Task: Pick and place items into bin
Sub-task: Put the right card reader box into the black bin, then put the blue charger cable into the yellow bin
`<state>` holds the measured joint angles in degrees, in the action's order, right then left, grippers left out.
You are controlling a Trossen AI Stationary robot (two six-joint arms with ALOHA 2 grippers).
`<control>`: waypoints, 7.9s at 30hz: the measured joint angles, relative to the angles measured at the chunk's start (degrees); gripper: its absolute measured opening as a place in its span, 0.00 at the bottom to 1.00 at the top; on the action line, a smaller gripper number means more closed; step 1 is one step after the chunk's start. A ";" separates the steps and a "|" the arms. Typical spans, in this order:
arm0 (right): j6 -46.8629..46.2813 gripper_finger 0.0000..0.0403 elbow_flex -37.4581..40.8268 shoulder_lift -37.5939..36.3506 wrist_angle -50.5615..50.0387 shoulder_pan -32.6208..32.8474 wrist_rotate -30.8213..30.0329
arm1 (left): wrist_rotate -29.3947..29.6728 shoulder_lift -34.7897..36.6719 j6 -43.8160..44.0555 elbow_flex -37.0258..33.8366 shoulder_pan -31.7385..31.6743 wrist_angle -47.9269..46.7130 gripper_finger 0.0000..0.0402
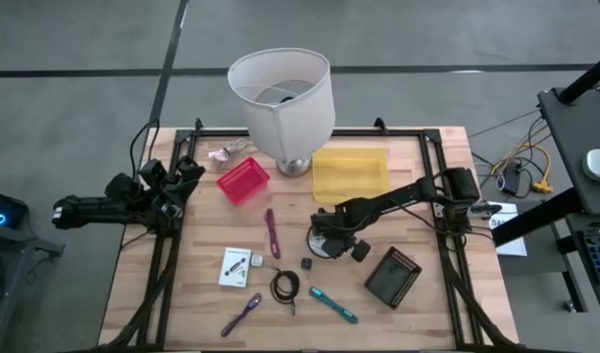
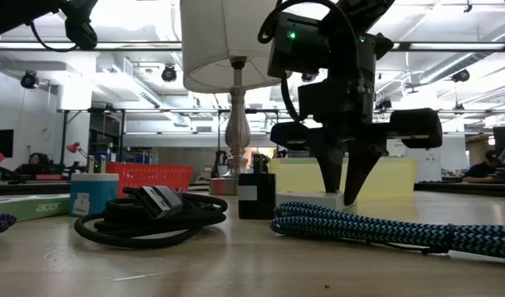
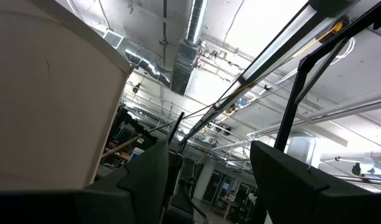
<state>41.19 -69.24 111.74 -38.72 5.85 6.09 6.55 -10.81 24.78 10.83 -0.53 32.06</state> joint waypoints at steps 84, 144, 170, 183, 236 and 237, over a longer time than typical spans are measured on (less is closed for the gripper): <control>-31.35 0.03 13.44 -27.23 -14.86 32.35 3.99 | -0.01 0.07 -0.16 -0.17 0.00 -0.05 0.52; -54.29 0.44 4.58 -27.21 -14.07 26.64 -13.80 | 0.00 0.07 -0.18 -0.22 0.01 -0.05 0.52; -77.69 0.49 -2.16 -20.92 10.36 19.47 -2.80 | 0.00 -0.02 0.28 -0.22 -0.01 -0.08 0.52; -78.51 0.54 -3.78 -6.57 10.27 26.39 0.62 | 0.00 -0.56 0.32 -0.24 -0.01 0.04 0.52; -84.09 0.07 -3.51 -2.28 9.23 29.88 1.33 | 1.70 -0.79 0.28 -0.24 -0.01 -0.07 0.52; -83.69 0.07 -3.51 -2.81 9.17 29.88 1.02 | 1.73 -0.79 0.28 -0.24 0.00 -0.07 0.52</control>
<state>-42.50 -72.75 108.93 -29.55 35.73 7.11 8.27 -11.60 25.06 10.59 -0.52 32.00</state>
